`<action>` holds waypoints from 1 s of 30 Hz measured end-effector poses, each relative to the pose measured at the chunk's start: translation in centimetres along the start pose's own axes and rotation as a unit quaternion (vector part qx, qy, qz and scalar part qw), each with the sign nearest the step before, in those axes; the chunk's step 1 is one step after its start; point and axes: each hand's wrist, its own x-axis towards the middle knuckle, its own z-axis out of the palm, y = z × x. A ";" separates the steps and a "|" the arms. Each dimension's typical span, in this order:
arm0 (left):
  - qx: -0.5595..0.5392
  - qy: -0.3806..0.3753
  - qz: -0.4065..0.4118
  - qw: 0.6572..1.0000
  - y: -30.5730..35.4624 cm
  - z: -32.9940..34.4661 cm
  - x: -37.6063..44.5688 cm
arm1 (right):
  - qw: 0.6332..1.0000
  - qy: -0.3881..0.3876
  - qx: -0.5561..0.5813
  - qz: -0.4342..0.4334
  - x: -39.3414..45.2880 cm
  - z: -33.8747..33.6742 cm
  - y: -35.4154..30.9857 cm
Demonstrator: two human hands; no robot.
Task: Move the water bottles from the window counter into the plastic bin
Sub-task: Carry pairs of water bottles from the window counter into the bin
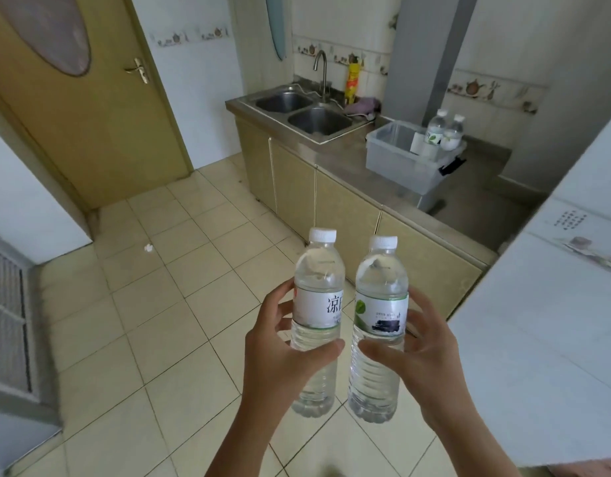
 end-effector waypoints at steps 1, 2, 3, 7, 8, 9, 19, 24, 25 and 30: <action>-0.002 0.001 -0.001 1.000 0.2 0.4 1.5 | 1.000 0.001 0.005 0.001 1.7 0.1 -0.2; -0.003 0.003 -0.001 1.000 0.2 0.8 3.1 | 1.000 0.002 0.008 0.000 3.3 0.1 -0.4; -0.003 0.003 -0.001 1.000 0.2 1.1 4.6 | 1.000 0.000 0.010 -0.001 4.9 0.3 -0.5; -0.010 -0.009 -0.003 1.000 -0.4 2.2 11.2 | 1.000 0.015 0.015 0.006 11.2 1.3 -0.5; -0.011 -0.016 -0.003 1.000 -0.7 2.5 13.0 | 1.000 0.021 0.017 0.008 12.8 1.8 -0.5; -0.011 -0.024 -0.001 1.000 -1.0 2.9 15.0 | 0.999 0.028 0.017 0.009 14.4 2.3 -0.5; -0.021 -0.122 0.022 0.992 -0.4 6.5 35.0 | 0.990 0.136 0.021 0.014 29.9 5.9 -2.1; -0.034 -0.156 0.015 0.987 0.2 9.9 41.7 | 0.984 0.177 0.027 0.022 35.7 5.4 -2.7; -0.038 -0.163 0.014 0.986 0.2 10.8 42.8 | 0.982 0.185 0.028 0.024 36.9 5.0 -2.7; -0.045 -0.200 0.015 0.979 0.6 16.6 48.4 | 0.978 0.205 0.019 0.020 43.6 1.8 -2.1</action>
